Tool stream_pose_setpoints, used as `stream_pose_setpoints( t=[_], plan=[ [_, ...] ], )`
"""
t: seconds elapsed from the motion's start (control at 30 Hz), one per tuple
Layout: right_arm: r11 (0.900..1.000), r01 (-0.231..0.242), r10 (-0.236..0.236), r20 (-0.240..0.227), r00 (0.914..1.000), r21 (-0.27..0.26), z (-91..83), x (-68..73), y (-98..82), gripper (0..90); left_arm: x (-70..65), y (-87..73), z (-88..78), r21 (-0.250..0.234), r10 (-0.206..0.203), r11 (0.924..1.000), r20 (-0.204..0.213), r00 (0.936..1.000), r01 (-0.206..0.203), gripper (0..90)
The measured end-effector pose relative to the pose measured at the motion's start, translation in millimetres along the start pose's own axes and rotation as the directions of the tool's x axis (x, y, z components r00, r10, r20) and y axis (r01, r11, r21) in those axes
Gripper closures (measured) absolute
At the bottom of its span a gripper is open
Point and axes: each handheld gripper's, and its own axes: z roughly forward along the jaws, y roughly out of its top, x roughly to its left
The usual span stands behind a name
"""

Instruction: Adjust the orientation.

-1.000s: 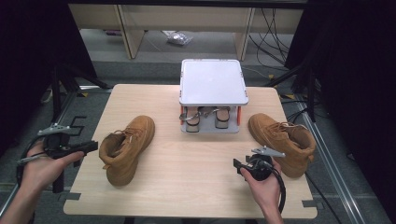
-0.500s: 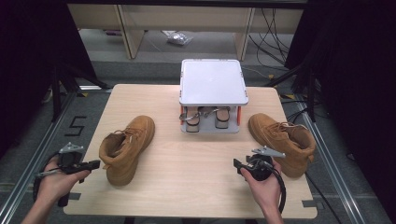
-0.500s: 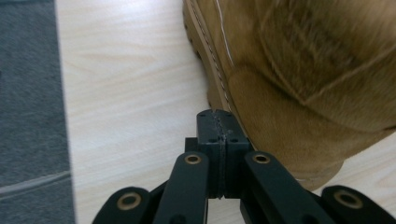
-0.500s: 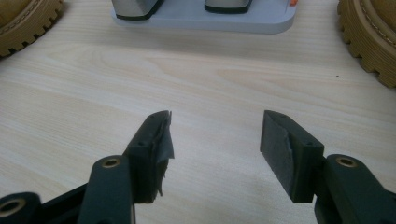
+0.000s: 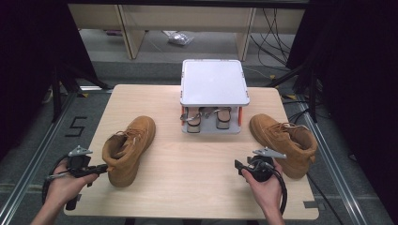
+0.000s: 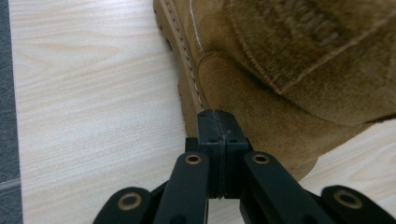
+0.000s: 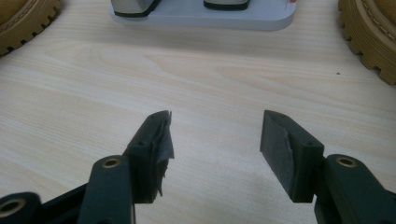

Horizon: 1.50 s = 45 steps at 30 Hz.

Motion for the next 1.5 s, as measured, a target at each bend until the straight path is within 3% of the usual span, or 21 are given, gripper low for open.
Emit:
stream_pose_setpoints(
  t=[0.13,0.17,0.27,0.37,0.53,0.67,0.77,0.8,0.83,0.93,0.97,1.0,1.07,1.1,1.2,1.23,1.27,1.3,1.33,1.5],
  plan=[
    [1.0,0.016,-0.016,0.003,0.9999,-0.009,0.9,-1.0,-0.5,43.6,-0.4,0.3,-0.4,0.006,-0.012,0.9999,0.014,0.9998,0.012,89.5],
    [1.0,0.0,0.0,0.007,1.0,-0.001,0.3,0.5,0.1,43.6,-1.8,0.1,-0.4,0.005,-0.013,0.9999,0.019,0.9997,0.013,89.5],
    [1.0,0.0,0.0,0.007,1.0,-0.001,1.0,1.0,0.0,43.6,-9.4,-0.6,0.9,0.002,-0.021,0.9998,0.075,0.997,0.02,89.5],
    [1.0,0.004,-0.004,0.016,0.9999,0.001,2.1,1.6,-0.4,43.6,-15.6,0.0,2.3,0.005,-0.018,0.9998,0.096,0.9952,0.018,89.5],
    [1.0,0.005,-0.004,0.019,0.9998,-0.001,0.2,2.0,-0.2,43.6,-12.7,0.7,0.6,-0.003,-0.002,1.0,0.067,0.9977,0.002,88.9],
    [1.0,0.012,-0.012,0.022,0.9997,-0.003,-1.7,0.0,0.1,43.6,-11.7,5.0,-14.0,-0.057,-0.003,0.9984,0.025,0.9997,0.004,79.6],
    [1.0,0.008,-0.008,0.014,0.9999,-0.006,-1.5,-0.5,0.0,43.6,-12.1,13.2,-30.2,-0.124,-0.021,0.9921,0.002,0.9998,0.021,71.0],
    [1.0,0.012,-0.012,0.027,0.9996,0.001,-1.9,-0.1,0.2,43.6,-13.6,17.1,-35.1,-0.161,-0.041,0.9862,-0.004,0.9992,0.04,68.8],
    [1.0,0.004,-0.004,0.021,0.9998,0.001,-1.7,0.6,0.2,43.6,-13.5,19.8,-39.2,-0.162,-0.04,0.9861,-0.007,0.9992,0.038,65.1],
    [1.0,0.028,-0.028,0.019,0.9994,-0.004,-2.2,-0.4,-0.3,43.5,-17.3,30.5,-50.5,-0.226,-0.075,0.9717,-0.024,0.9969,0.068,59.4],
    [1.0,-0.002,0.002,0.015,0.9999,0.003,-3.1,1.7,0.5,43.6,-17.7,33.3,-53.3,-0.236,-0.074,0.9695,-0.026,0.9969,0.066,57.1],
    [1.0,-0.001,0.001,0.016,0.9999,0.002,-2.9,1.6,0.5,43.6,-20.7,35.5,-55.4,-0.248,-0.105,0.964,-0.029,0.994,0.095,54.8],
    [1.0,-0.005,0.005,0.027,0.9996,0.0,-0.8,1.7,0.3,43.6,-21.3,40.1,-58.5,-0.256,-0.093,0.9627,-0.011,0.9956,0.087,53.3],
    [1.0,0.01,-0.01,0.007,0.9999,-0.005,-0.9,0.4,-0.1,43.6,-22.2,41.5,-59.2,-0.263,-0.097,0.9601,0.0,0.9953,0.094,52.7],
    [1.0,0.003,-0.003,0.01,0.9999,0.002,-1.2,1.9,-0.1,43.6,-27.1,47.1,-60.6,-0.252,-0.1,0.9626,0.009,0.9949,0.099,50.4],
    [1.0,0.015,-0.015,0.021,0.9997,0.005,-0.9,1.2,-0.4,43.6,-28.9,48.0,-58.2,-0.262,-0.101,0.9596,0.016,0.9948,0.102,49.6],
    [1.0,0.014,-0.014,0.018,0.9997,0.005,-0.8,1.4,-0.4,43.5,-30.0,49.1,-58.5,-0.232,-0.094,0.9681,0.01,0.9956,0.093,48.9],
    [1.0,0.001,-0.001,0.011,0.9999,0.004,-0.8,2.6,-0.2,43.5,-32.2,49.7,-54.1,-0.237,-0.09,0.967,0.022,0.9957,0.093,48.5],
    [1.0,0.003,-0.003,0.002,1.0,0.004,-1.1,2.5,-0.3,43.6,-32.8,50.4,-52.4,-0.215,-0.076,0.9734,0.021,0.9969,0.079,48.1],
    [1.0,-0.001,0.001,-0.007,1.0,-0.002,0.4,2.0,-1.1,43.5,-37.3,55.0,-42.3,-0.173,-0.074,0.982,0.019,0.9971,0.076,46.8]
  ],
)
